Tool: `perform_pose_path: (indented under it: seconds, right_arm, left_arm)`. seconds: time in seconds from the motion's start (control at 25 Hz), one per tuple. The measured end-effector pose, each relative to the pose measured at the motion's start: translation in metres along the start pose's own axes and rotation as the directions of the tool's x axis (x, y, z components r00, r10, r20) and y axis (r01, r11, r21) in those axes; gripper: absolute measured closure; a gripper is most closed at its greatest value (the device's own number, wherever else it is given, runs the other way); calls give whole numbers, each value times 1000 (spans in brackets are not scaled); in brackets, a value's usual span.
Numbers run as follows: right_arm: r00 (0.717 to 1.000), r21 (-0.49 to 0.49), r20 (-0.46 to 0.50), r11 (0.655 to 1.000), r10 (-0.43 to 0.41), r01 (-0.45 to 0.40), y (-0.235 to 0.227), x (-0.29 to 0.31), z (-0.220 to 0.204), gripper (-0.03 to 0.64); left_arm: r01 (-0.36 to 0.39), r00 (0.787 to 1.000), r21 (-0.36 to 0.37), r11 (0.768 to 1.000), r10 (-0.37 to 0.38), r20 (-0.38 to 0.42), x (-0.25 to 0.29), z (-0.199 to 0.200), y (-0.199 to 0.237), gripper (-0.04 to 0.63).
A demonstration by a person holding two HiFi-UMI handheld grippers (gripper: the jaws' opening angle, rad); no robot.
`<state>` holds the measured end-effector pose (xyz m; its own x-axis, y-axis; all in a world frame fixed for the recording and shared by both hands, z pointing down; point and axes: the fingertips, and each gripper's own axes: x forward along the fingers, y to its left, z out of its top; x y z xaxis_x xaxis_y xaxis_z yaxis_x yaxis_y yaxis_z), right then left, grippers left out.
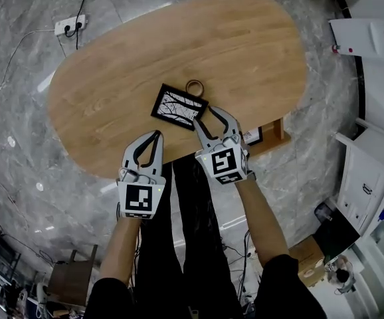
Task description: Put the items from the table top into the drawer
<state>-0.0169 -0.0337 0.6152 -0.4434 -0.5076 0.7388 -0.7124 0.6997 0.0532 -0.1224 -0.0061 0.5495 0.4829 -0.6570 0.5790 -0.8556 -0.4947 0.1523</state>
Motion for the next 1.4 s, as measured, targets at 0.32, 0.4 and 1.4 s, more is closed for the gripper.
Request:
perform_pose_path:
  seconds: [0.32, 0.4, 1.4]
  right_arm:
    - [988, -100, -140, 992, 58, -72, -1, 56, -16, 451]
    - [980, -117, -183, 988, 74, -96, 0, 64, -19, 451]
    - [978, -8, -187, 996, 87, -90, -2, 61, -22, 548]
  left_arm:
    - [0, 999, -11, 1000, -1, -38, -7, -20, 5, 581]
    - [-5, 999, -17, 1000, 5, -34, -5, -15, 10, 581]
    - [17, 998, -21, 1000, -19, -65, 10, -11, 17, 581]
